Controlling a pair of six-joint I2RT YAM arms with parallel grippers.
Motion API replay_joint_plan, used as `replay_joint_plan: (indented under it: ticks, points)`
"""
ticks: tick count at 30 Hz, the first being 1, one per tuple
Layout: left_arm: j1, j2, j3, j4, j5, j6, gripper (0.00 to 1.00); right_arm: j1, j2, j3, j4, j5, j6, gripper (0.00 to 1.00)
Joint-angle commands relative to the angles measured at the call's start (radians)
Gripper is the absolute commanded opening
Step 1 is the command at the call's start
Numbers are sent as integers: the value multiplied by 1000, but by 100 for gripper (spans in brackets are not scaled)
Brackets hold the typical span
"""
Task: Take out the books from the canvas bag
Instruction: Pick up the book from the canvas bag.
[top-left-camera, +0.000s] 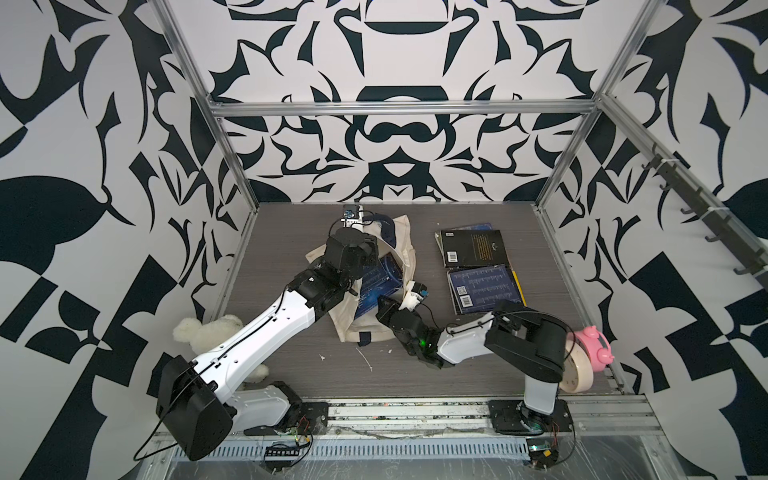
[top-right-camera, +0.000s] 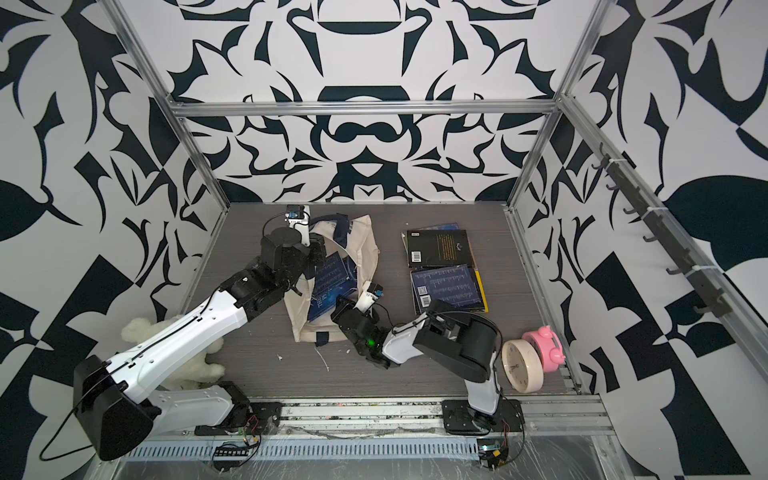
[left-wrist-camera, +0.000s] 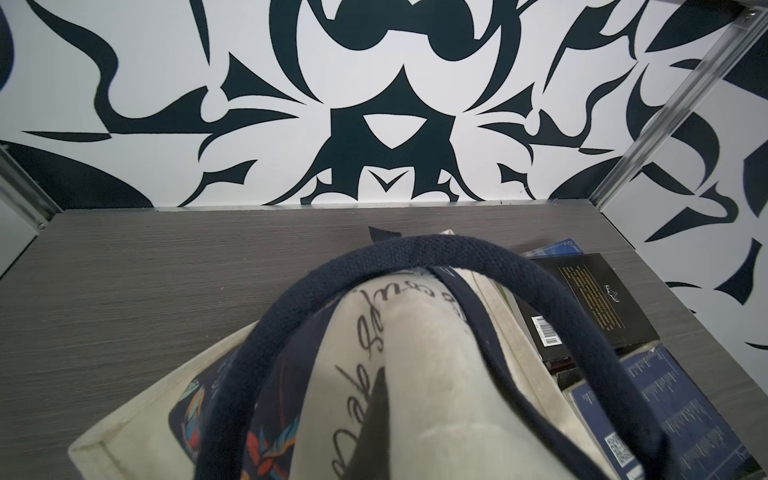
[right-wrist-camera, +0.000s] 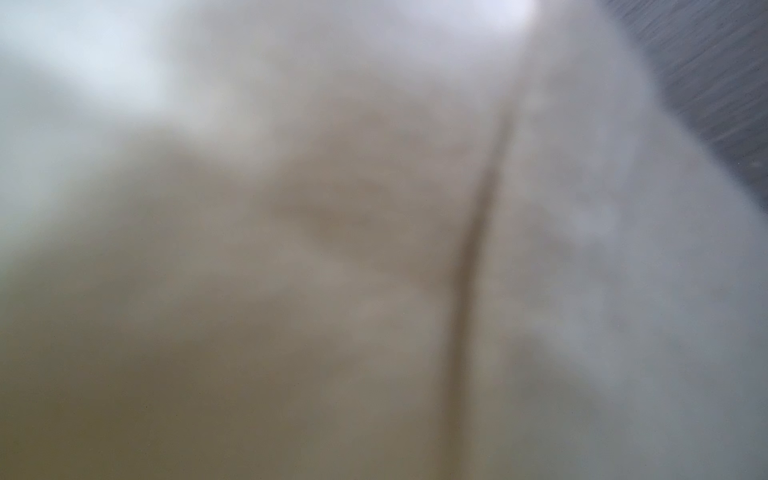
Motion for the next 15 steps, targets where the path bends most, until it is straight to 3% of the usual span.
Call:
replay_joint_plan:
  ticks: [1,5,15]
  points:
    - [-2,3,53,46,-65,5,0,26,-154,2,-151,-58,-100,0]
    - [-3,19,57,41,-93,9,0,27,-272,-40,-264,-97,-134,0]
    - [1,87,91,-6,-101,5,0,27,-460,-110,-323,-212,-295,0]
